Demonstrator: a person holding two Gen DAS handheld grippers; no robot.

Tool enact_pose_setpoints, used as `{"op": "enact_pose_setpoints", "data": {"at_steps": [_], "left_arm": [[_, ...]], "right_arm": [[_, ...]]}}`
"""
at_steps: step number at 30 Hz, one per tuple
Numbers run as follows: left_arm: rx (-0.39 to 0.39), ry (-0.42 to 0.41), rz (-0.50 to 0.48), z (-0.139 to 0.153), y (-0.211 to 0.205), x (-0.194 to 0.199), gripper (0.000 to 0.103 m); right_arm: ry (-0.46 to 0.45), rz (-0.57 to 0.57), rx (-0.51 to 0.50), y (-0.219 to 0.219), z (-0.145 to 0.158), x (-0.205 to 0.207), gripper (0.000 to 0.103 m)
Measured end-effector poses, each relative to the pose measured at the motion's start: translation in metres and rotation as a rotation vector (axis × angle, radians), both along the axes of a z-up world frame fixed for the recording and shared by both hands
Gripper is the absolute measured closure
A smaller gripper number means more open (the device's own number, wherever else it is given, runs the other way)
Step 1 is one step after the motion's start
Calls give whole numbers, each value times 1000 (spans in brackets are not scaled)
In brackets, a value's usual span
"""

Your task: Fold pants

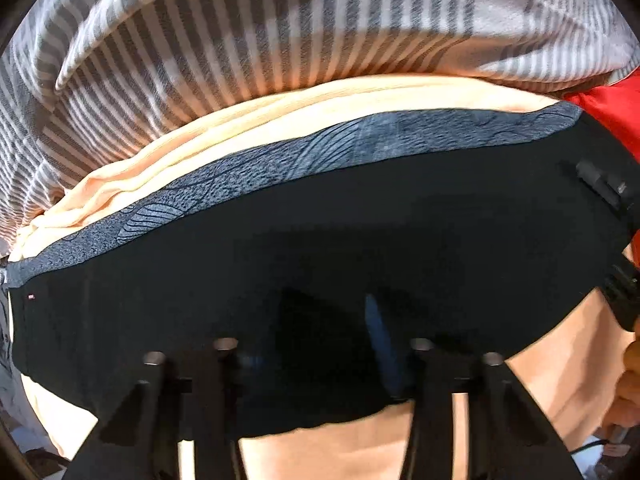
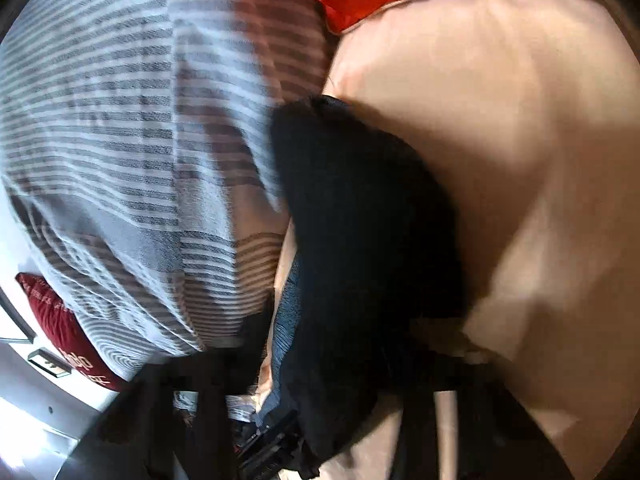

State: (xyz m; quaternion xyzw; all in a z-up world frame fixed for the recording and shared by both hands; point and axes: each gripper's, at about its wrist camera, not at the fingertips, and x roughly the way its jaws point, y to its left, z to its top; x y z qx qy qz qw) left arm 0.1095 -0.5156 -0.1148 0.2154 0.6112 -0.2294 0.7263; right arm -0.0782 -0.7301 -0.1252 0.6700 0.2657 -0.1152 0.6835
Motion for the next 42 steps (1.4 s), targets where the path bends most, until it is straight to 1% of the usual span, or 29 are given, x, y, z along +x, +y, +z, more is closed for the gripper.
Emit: {"op": "enact_pose_setpoints", "data": {"at_steps": [1,3,4,5,7,8,10,12,14,16,17,18,19,20,21,24,26,28,29,30,31,33,34,35,36,37,39,40,42], "left_arm": [[0,-14,-5,5,0,-3,60],[1,-37,-17,10,-3,-2,60],[7,-46,-17,10,-3,0,60],[18,-51,-14,11,-3,-2,60],[38,-36,12,3,1,3,59],[35,-13,33,-4,5,6,59],[11,-14,42,-7,10,9,59],[27,-39,15,-7,7,7,59],[41,-53,-3,-6,3,2,59],[45,-43,-4,-3,2,3,59],[44,-33,3,-1,2,4,59],[29,-17,15,5,2,7,59],[2,-27,24,17,-1,11,59],[-18,-45,30,26,-4,14,59],[-43,-66,37,36,-8,19,59],[-99,-73,68,44,-21,36,59],[-102,-72,98,38,-31,46,59],[-106,-45,137,20,-39,57,59],[-79,0,148,-1,-44,61,59],[-90,-26,158,-9,-45,61,59],[-98,-69,149,-7,-47,59,59],[-53,-129,83,-4,-56,49,61],[-47,-131,70,-1,-57,47,61],[-54,-117,72,4,-55,47,61],[-77,-82,90,12,-48,49,61],[-96,-66,102,20,-43,44,61],[-127,-68,111,35,-27,35,61],[-138,-56,108,38,-20,26,61],[-145,-9,92,33,-12,13,61]], "right_arm": [[19,8,-16,1,3,-4,78],[24,5,-17,3,7,-16,78],[52,-7,-21,6,10,-26,76],[74,-8,-26,9,12,-33,57],[100,-18,-37,17,14,-48,30],[83,-21,-29,22,14,-54,30],[79,-20,-24,24,11,-52,30],[58,-24,-23,20,8,-42,30],[24,-45,-27,11,5,-22,30],[14,-58,-24,2,1,-6,30],[9,-56,-13,0,1,0,31],[5,-53,-9,-1,2,2,35],[5,-37,-8,-2,3,5,58],[15,-12,-17,-1,5,6,83],[15,2,-28,-1,8,5,86],[32,35,-69,1,19,1,88],[21,58,-90,4,28,1,89],[11,78,-114,7,36,2,89],[8,88,-129,9,40,3,89],[5,103,-146,11,44,4,90],[5,121,-169,13,49,10,90],[11,153,-225,19,60,18,90],[17,167,-252,22,66,22,90],[24,180,-278,25,71,26,90],[29,190,-298,30,76,29,90],[35,198,-318,33,82,33,90],[47,225,-368,42,94,40,90],[50,239,-392,47,100,42,90],[56,271,-435,57,111,51,90]]}}
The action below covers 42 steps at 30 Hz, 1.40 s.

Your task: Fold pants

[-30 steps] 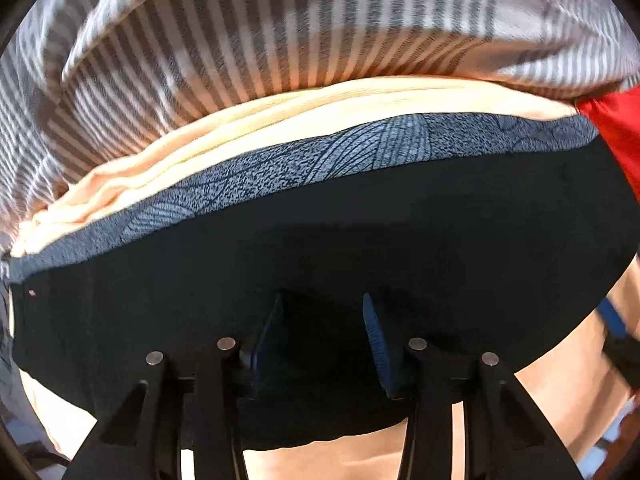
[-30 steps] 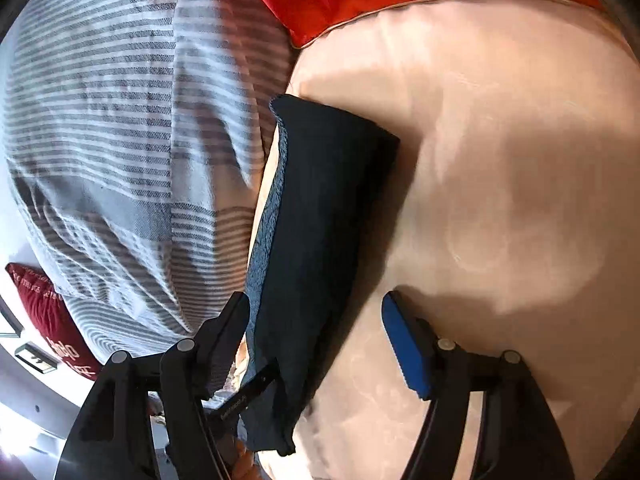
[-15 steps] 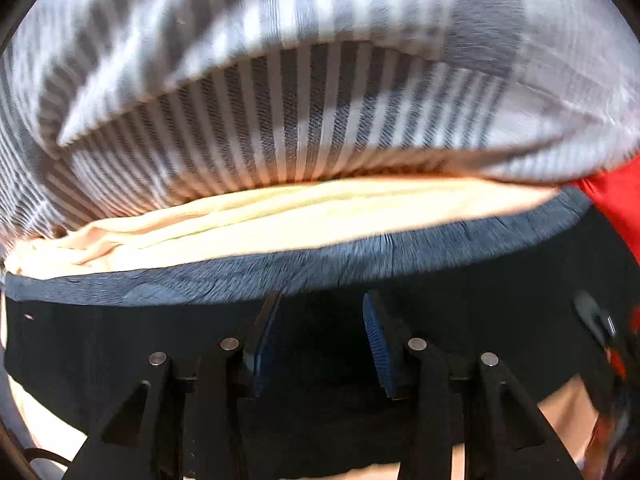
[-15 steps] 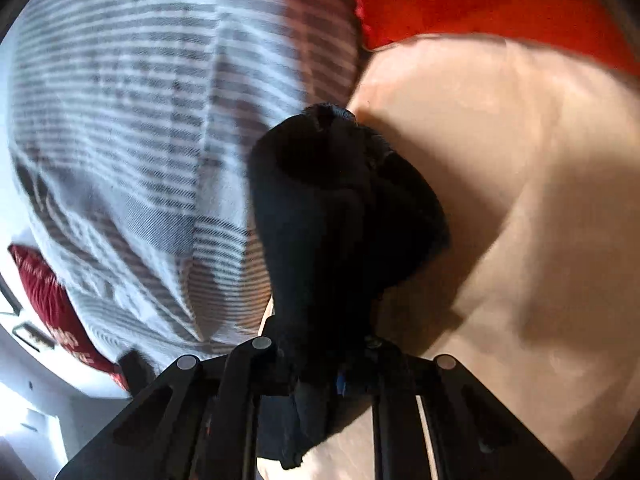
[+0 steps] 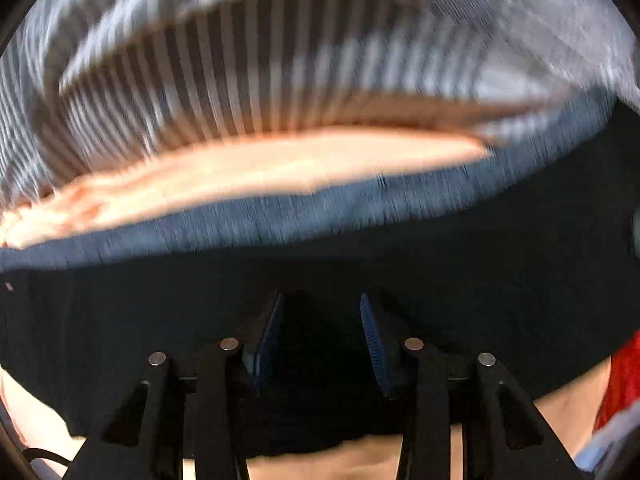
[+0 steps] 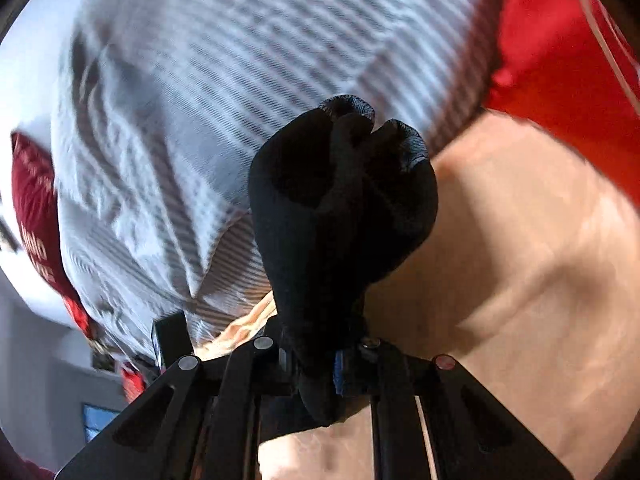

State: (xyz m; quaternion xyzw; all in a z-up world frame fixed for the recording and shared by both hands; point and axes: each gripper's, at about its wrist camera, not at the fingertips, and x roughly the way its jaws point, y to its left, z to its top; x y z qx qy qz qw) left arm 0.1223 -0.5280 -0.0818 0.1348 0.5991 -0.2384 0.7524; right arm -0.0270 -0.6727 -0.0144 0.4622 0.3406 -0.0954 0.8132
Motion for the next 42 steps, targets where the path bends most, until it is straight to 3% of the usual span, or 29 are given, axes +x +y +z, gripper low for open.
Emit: {"op": "enact_pose_setpoints", "data": {"at_steps": [1,4,7,8,13,17,21,24,25,27,28,29,31,34,35,36,38,42], "left_arm": [[8,23,-10,-7,1,-7,61],[21,-71,-63,-6,-2,-24,61],[-49,53,-23,3,15,-16,62],[-71,80,6,10,31,-10,62],[-75,37,125,49,127,13,62],[-13,29,228,55,217,40,62],[44,49,330,46,290,51,62],[91,42,375,32,333,37,61],[94,45,381,31,343,38,61],[90,60,387,28,355,47,58],[79,77,386,28,357,49,58],[73,89,385,26,361,49,58],[37,126,368,33,374,46,58],[-32,137,304,45,366,50,54],[-59,141,273,51,360,50,33],[-97,141,241,58,353,47,19],[-170,132,175,69,337,43,19],[-200,165,95,66,302,49,19]], "right_arm": [[14,28,-35,9,7,7,90],[40,102,-121,36,23,26,90],[47,163,-197,64,40,44,90],[54,185,-222,75,45,52,90],[110,326,-363,152,50,93,90],[195,442,-479,234,22,133,90],[343,534,-550,305,-43,167,90],[481,570,-653,344,-86,183,81],[499,573,-736,356,-87,185,80],[494,606,-799,372,-82,186,68],[477,632,-804,377,-76,182,55],[444,662,-799,382,-66,175,50],[389,689,-788,378,-46,152,49],[360,642,-725,353,-24,123,49],[367,602,-679,338,-18,114,49],[377,568,-634,325,-16,108,49],[407,495,-552,297,-17,96,49],[460,392,-466,263,-24,82,49]]}}
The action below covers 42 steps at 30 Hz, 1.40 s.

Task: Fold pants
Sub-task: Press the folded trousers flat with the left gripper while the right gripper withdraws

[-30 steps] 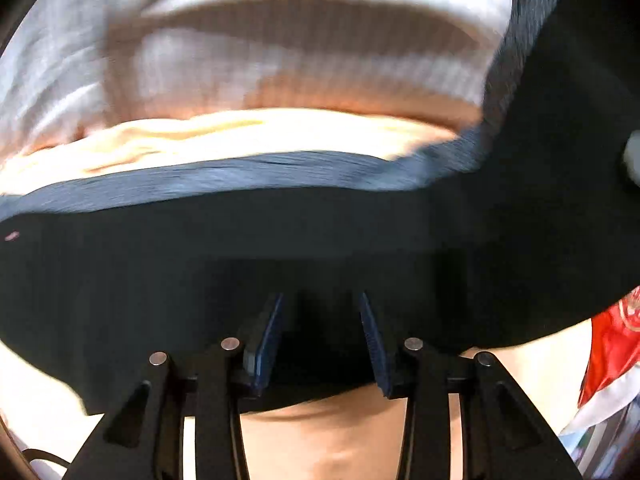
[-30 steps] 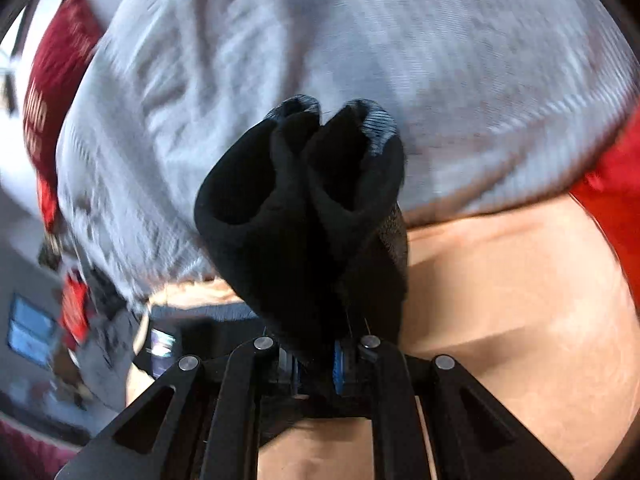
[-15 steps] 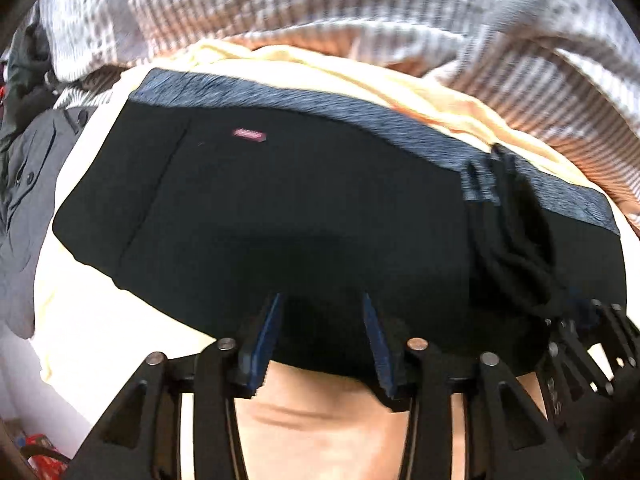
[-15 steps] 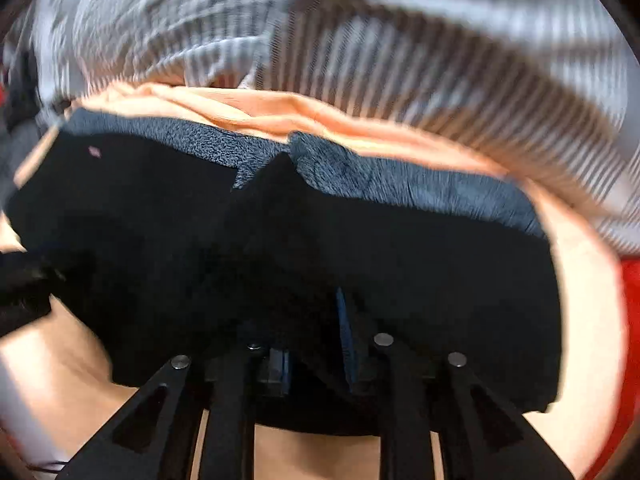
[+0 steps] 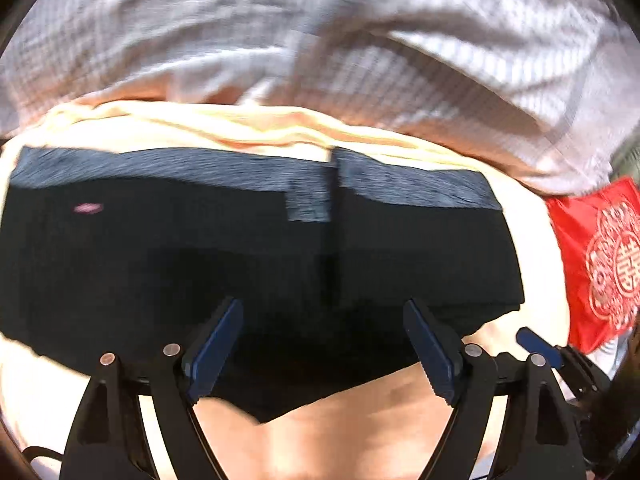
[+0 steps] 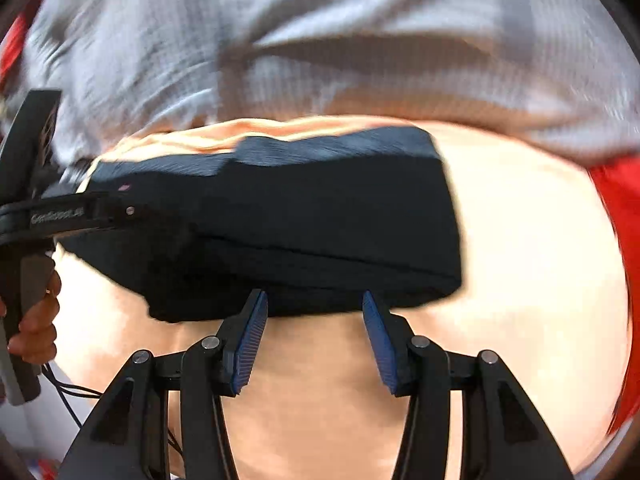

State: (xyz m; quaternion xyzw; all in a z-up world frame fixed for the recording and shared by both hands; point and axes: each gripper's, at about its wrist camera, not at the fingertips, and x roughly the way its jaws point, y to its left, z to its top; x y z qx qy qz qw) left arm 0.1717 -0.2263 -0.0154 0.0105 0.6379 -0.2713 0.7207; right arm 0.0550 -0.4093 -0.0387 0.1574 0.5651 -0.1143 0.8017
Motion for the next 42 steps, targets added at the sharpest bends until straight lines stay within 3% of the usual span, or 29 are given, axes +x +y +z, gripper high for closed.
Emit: {"op": "enact_pose_setpoints", "data": {"at_steps": [1,5,6,7,8,9,12,14,17,20,25,35,39,42], "left_arm": [[-2,7,-8,-16,-18,20,19],[-24,50,-25,-47,-44,37,19],[-32,51,-29,-49,-47,38,25],[-45,60,-40,-50,-51,33,35],[-50,78,-54,-57,-52,38,62],[-18,98,-75,-63,-57,36,82],[-43,104,-102,-62,-56,30,99],[-81,94,-114,-54,-54,25,99],[-67,81,-125,-43,-42,13,99],[-21,105,-122,-62,-42,5,99],[-11,106,-103,-83,-38,6,98],[46,6,-141,-38,-21,14,98],[126,-16,-96,-33,-10,20,98],[123,-26,-59,-24,-8,24,98]], "right_arm": [[9,-30,24,-7,-3,-5,49],[14,-79,94,-14,-11,-14,49],[15,-85,103,-15,-13,-16,49],[15,-88,106,-15,-14,-17,49],[16,-92,114,-16,-16,-18,50],[16,-95,122,-16,-17,-19,52],[21,-123,167,-19,-19,-24,62],[17,-134,169,-22,-16,-27,67],[12,-138,158,-26,-8,-33,67],[26,-152,158,-31,-7,-37,67],[36,-149,155,-36,-7,-40,67],[-48,-195,122,-87,13,-20,67],[-50,-216,135,-108,8,-3,74],[-58,-233,147,-120,5,8,76]]}}
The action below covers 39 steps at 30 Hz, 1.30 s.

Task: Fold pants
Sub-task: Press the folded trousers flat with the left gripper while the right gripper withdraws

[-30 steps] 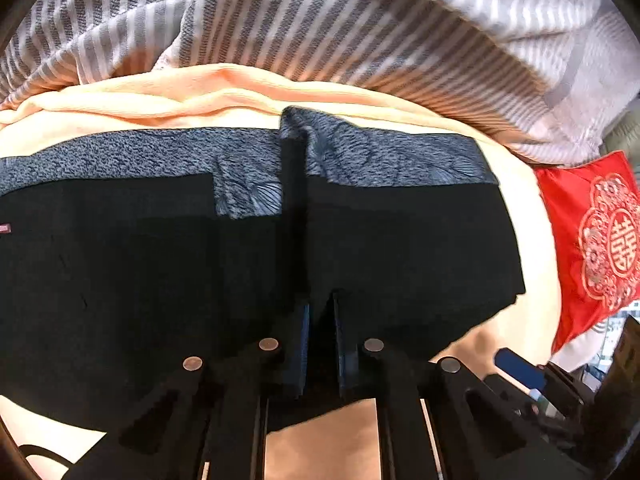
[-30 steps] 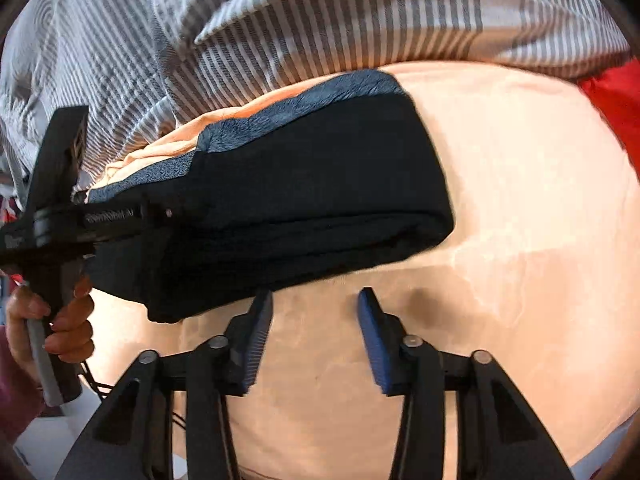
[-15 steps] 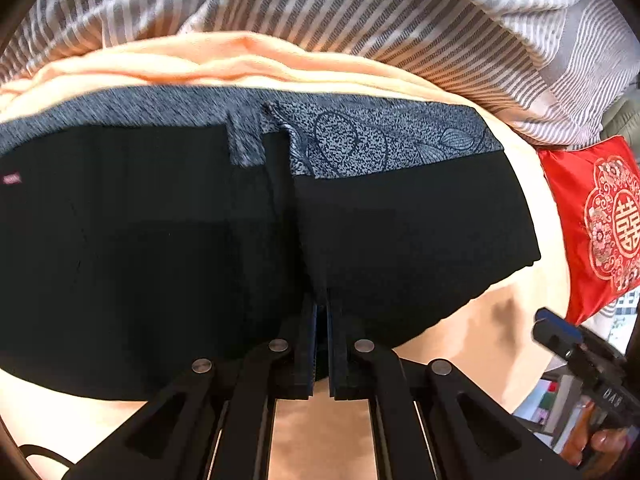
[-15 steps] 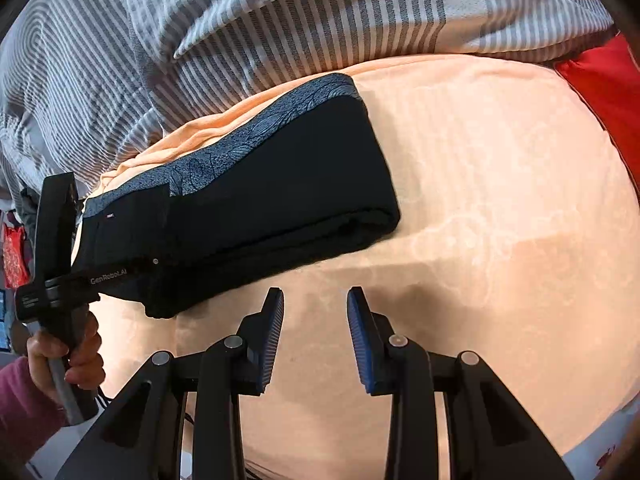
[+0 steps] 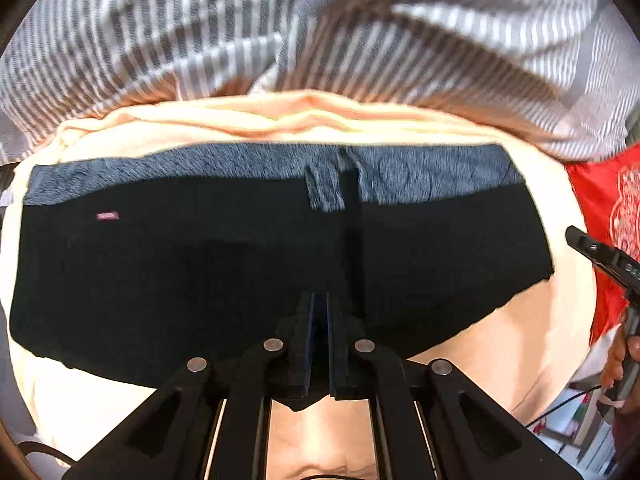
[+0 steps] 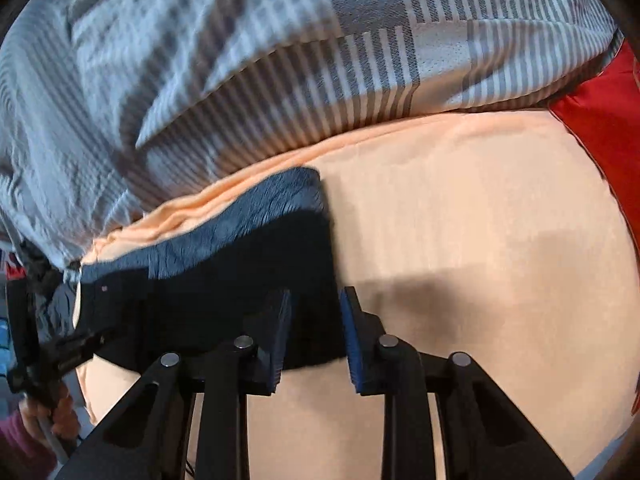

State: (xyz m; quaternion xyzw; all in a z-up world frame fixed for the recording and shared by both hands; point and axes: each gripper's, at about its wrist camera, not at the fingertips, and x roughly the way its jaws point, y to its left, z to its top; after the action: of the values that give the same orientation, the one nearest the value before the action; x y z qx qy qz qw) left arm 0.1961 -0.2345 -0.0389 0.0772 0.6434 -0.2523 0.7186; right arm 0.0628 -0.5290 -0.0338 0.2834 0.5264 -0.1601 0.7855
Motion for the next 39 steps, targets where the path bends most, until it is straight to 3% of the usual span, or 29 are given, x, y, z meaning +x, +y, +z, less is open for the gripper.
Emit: {"op": "enact_pose_setpoints", "data": {"at_steps": [5,8,11,12,13,16,20,24,29,36,39], "left_arm": [[-55,-28,-31,8,-47,6,98],[-17,-4,-35,-21,-77,5,98],[53,17,-50,-51,-77,-4,98],[63,7,-55,-59,-70,-8,98],[25,-10,-45,-58,-62,-11,98],[16,16,-29,-56,-54,-8,98],[12,16,-15,-57,-47,-5,98],[16,0,-12,-57,-48,-7,98],[32,-15,2,-54,-45,-11,98],[78,-18,98,-30,-7,-24,98],[71,-13,146,-19,19,-33,98]], "right_arm": [[-17,-5,6,-19,-10,41,82],[-10,34,19,-17,-24,71,85],[74,117,132,5,-63,93,85],[79,146,88,17,-66,94,85],[71,161,48,23,-63,94,85],[50,173,52,29,-44,81,84],[40,208,-33,41,-8,48,84],[59,222,-34,51,-1,31,84],[123,188,-24,65,-37,34,68],[135,236,-39,71,-34,36,61],[147,239,-24,76,-33,41,51]]}}
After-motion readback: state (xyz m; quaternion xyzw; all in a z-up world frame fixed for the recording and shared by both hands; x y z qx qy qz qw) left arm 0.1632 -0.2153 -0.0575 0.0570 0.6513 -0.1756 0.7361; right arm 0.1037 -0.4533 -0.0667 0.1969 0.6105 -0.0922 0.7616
